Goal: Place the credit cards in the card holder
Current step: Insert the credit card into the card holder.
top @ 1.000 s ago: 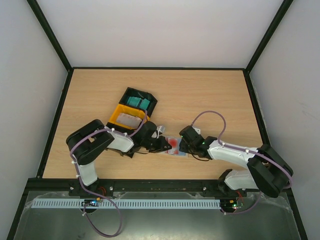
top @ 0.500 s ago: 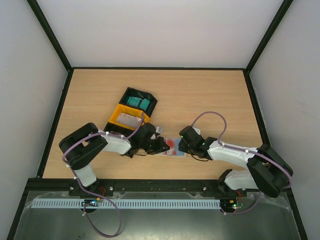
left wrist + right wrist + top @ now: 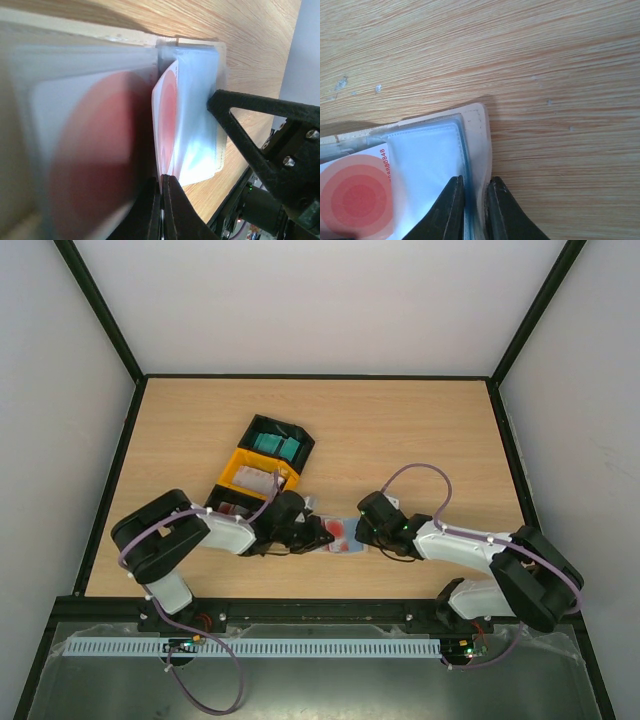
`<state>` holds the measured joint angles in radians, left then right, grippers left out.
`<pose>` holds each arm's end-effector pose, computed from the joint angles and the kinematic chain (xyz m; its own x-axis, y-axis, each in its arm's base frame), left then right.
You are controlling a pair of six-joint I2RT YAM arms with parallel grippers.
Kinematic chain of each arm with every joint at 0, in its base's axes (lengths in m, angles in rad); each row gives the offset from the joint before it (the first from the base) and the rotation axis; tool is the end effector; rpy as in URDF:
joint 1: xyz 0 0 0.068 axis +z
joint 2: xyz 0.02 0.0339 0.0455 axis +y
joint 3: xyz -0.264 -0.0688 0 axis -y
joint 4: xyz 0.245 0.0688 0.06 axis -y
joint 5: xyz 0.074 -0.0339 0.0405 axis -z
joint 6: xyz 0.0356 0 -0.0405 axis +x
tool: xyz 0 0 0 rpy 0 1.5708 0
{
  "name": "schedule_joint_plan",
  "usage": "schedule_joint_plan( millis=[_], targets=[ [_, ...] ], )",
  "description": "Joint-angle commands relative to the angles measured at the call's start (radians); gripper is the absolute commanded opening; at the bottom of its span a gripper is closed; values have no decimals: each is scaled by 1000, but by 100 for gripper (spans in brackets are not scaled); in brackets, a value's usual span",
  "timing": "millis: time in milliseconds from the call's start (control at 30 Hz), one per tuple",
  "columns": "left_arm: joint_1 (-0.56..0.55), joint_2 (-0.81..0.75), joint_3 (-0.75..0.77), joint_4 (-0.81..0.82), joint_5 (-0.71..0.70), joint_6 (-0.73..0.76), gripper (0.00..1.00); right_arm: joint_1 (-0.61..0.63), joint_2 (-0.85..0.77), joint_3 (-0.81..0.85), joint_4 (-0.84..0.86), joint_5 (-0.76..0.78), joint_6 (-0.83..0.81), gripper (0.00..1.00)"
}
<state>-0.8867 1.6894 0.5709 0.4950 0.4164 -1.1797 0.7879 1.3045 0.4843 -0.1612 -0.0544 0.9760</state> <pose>0.1777 -0.2407 0.1193 -0.9878 -0.1266 -0.0911 0.0082 0.5416 -0.8406 0.1555 0.1590 0.1389 -0.9325 0.2354 -0.2740 0.0771 0.8707 0.4857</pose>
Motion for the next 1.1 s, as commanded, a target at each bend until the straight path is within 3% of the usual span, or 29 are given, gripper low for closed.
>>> schedule_joint_plan(
  millis=[0,300,1067],
  targets=[
    [-1,-4,-62,-45,-6,-43,3,10,36,-27,-33,-14,10,11],
    [8,-51,-115,-33,-33,-77,3,10,44,-32,-24,-11,10,10],
    [-5,-32,-132,122,105,-79,3,11,66,-53,58,-56,16,10]
  ],
)
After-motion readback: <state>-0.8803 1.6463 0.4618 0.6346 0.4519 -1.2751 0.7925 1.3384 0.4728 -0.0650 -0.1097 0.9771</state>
